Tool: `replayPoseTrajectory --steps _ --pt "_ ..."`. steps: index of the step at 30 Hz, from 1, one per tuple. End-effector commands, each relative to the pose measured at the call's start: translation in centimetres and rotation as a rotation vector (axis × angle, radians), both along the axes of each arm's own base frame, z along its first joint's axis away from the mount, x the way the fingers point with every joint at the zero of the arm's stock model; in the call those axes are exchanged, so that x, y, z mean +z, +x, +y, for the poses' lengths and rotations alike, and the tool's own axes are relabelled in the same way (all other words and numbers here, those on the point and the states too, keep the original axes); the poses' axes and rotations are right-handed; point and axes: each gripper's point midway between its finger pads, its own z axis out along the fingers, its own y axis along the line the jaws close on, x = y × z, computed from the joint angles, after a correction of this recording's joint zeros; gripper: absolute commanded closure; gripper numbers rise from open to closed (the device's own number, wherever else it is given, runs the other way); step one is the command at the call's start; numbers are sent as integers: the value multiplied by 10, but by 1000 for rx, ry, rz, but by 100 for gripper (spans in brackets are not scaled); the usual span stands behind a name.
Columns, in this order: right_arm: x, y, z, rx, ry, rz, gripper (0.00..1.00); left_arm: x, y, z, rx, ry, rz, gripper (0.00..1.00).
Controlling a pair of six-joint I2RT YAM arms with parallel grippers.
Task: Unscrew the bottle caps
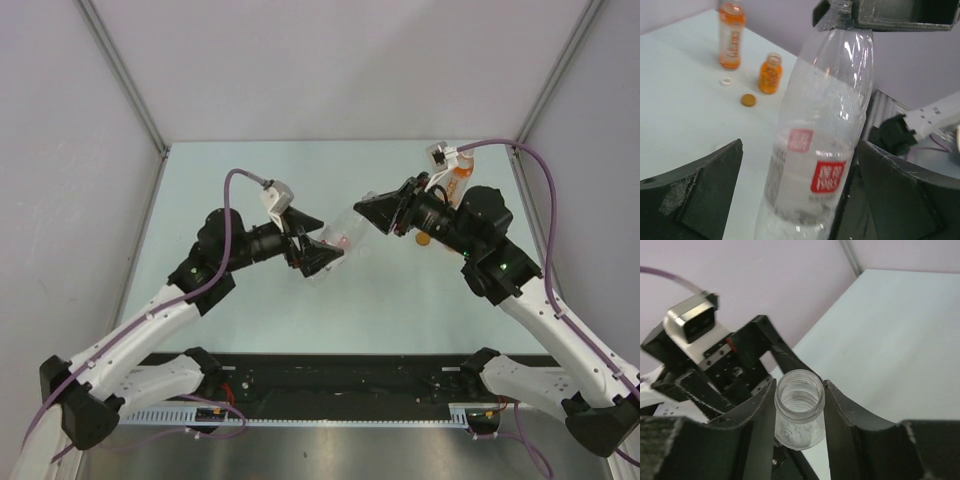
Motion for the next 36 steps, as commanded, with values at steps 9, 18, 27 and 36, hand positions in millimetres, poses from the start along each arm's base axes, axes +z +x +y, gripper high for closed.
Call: replayPoseTrajectory --steps 9,18,27,36 --pt "-24 102 -53 -565 -201 -32 100 75 28 139 736 -216 -230 0" --pt "-61 176 -72 -923 -372 -118 100 28 47 139 812 -72 -81 0" --pt "-90 216 -54 -961 -423 -161 100 23 44 146 829 -48 -102 0" --pt "-129 232 -55 -962 -491 -102 100 15 47 145 832 -13 -97 0"
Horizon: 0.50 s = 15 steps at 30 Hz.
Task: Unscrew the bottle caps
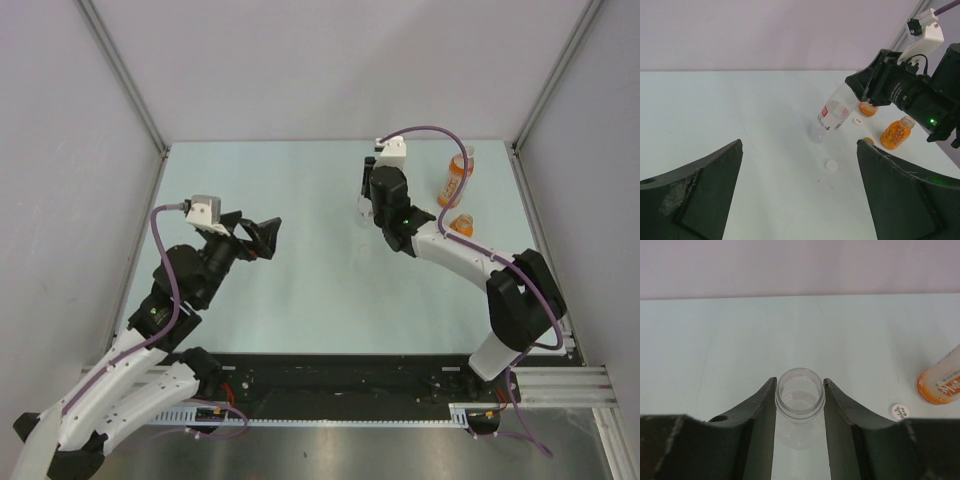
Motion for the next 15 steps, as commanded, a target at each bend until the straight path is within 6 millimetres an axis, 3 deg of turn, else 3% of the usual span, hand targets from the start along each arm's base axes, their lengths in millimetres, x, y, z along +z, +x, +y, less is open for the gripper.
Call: replayPoseTrajectory --steps 1,15 --pt "28 14 -6 -46 51 -75 100 3 2 2 14 14 -10 0" --pt "3 26 -6 -49 23 -5 100 -2 4 -1 4 26 1 0"
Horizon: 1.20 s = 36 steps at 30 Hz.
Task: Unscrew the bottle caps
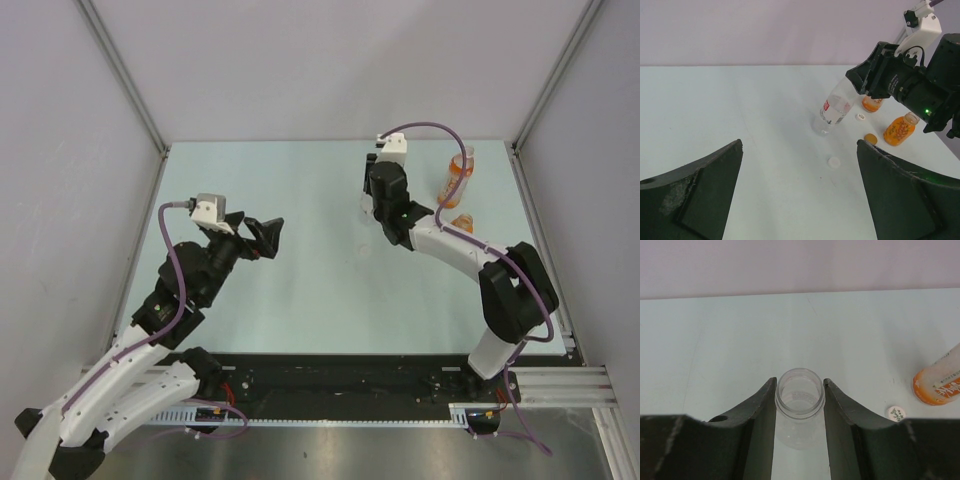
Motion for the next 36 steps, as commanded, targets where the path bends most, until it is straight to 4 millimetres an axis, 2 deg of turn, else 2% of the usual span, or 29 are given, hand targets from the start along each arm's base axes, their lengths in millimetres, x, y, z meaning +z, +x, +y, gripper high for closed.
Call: replayPoseTrajectory --steps 1,8,11,14,18,21,24,27,36 --pt "15 10 3 -17 36 -28 100 4 0 1 -1 11 -17 0" --pt "5 9 3 -20 31 2 100 2 0 0 -4 14 -13 0" --pt "1 7 4 -18 26 14 97 3 0 0 -7 13 -14 0" --pt "-1 6 5 -14 23 23 88 2 0 0 -7 14 -13 0" --pt "0 5 6 -13 21 23 66 1 0 0 -5 16 -14 0" --pt "1 4 6 -11 18 21 53 1 0 0 -5 17 -13 0" --pt "5 4 6 -9 19 15 44 2 0 0 -5 13 -14 0" --pt "6 2 6 -11 17 12 38 0 0 -1 -7 15 -10 0" --pt "10 1 6 -11 19 7 31 1 0 -2 -12 12 -14 0"
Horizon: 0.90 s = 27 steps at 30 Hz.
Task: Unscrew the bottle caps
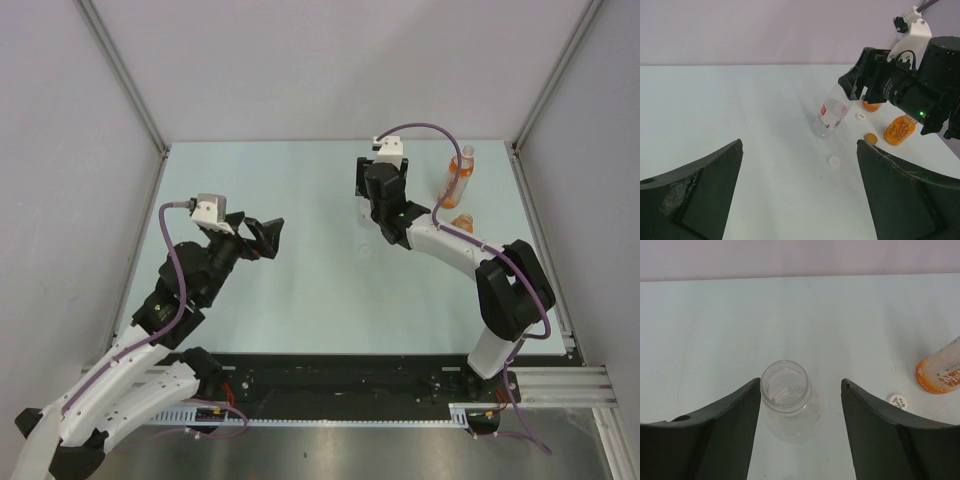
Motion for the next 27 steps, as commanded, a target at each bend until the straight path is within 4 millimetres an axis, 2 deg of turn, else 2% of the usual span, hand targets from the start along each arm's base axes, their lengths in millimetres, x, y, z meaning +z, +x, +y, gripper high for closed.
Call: replayPoseTrajectory --steps 1,13,27 --pt "28 4 2 -14 35 -57 31 3 0 -2 -12 11 -16 0" --pt "34 -1 5 0 45 -60 26 1 0 -2 -14 12 -10 0" --pt "46 -10 7 8 58 -69 26 2 -1 -3 -21 5 -9 0"
